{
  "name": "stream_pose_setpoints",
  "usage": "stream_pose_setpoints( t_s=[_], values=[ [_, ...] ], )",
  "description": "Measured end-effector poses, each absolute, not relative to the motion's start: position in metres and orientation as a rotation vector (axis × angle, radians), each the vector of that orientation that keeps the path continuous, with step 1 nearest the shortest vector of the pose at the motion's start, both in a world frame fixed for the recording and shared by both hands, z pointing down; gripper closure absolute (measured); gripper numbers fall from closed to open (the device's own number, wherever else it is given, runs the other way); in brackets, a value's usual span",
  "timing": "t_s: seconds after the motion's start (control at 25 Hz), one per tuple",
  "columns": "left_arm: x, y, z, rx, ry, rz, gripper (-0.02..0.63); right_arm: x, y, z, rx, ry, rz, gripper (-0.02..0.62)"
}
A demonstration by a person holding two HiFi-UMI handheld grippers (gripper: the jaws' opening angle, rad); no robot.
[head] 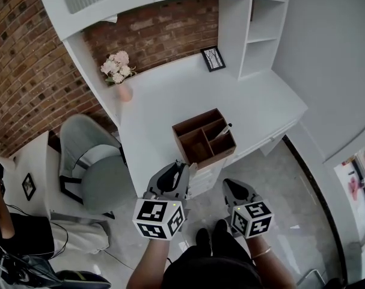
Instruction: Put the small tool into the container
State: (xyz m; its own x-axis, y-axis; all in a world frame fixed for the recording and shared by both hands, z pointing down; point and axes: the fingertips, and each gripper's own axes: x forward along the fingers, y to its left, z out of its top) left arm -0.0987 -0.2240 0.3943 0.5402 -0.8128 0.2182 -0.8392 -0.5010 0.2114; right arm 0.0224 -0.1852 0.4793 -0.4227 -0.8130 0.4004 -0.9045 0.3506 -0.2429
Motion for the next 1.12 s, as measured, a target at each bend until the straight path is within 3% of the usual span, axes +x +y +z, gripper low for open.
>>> stream_pose_setpoints(
  t_s=[1.12],
  values=[
    [-0.043, -0.335, 0.361, 2.52, -1.455, 0.077, 0.531, 0.064, -0.281, 0.476, 1.478, -2.465, 0.648, 0.591]
  ],
)
